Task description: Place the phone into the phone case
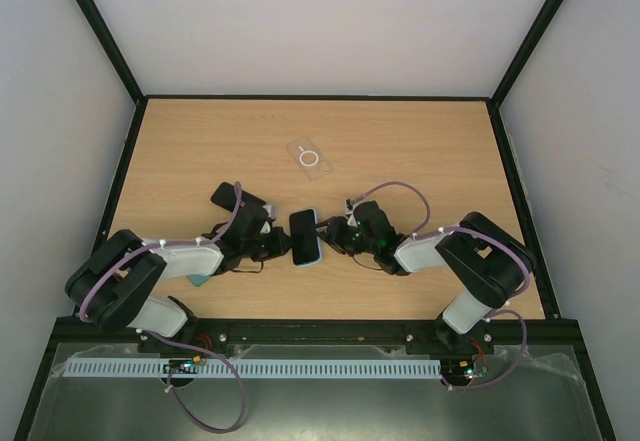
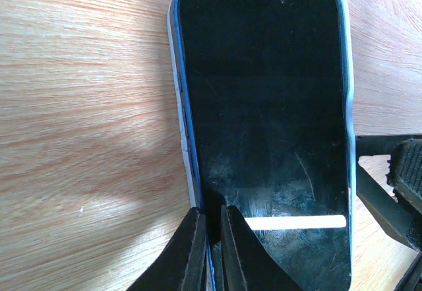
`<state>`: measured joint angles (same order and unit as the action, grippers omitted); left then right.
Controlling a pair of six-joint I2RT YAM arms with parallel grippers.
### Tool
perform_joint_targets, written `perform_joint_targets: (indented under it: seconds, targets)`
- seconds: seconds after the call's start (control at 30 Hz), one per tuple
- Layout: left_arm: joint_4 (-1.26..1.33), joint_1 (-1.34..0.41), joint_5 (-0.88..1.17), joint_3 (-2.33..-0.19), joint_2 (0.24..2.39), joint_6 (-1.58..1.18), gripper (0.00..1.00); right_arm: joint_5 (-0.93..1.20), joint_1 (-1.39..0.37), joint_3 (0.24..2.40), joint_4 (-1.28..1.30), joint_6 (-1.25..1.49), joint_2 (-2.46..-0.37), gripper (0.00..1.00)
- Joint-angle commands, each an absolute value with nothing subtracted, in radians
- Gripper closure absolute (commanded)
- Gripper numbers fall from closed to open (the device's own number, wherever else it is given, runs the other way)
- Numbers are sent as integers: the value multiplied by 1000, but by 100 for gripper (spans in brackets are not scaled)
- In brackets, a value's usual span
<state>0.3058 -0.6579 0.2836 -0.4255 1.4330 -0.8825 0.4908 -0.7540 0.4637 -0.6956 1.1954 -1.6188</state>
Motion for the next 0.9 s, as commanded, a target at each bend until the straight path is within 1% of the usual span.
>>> perform_joint_targets:
  seconds: [0.0, 0.2, 0.43, 0.63, 0.73, 0.87]
  targets:
    - [284, -663, 286, -408, 1426, -883, 91, 574, -776, 468, -831, 1243, -1654, 64]
    - [276, -663, 282, -409, 1432, -884, 91, 611, -777, 449, -937, 1305, -1694, 64]
    - [260, -663, 278, -418, 1437, -881, 91, 629, -778, 452, -957, 1317, -1716, 64]
    - [256, -663, 273, -413, 1425, -873, 88, 668, -780, 433, -1071, 1399, -1732, 64]
    - [216, -664, 259, -440, 1426, -850, 87, 663, -780, 440, -1035, 1373, -1738, 64]
    - [201, -664, 264, -452, 1424, -842, 87, 653, -782, 467, -909, 1284, -1747, 63]
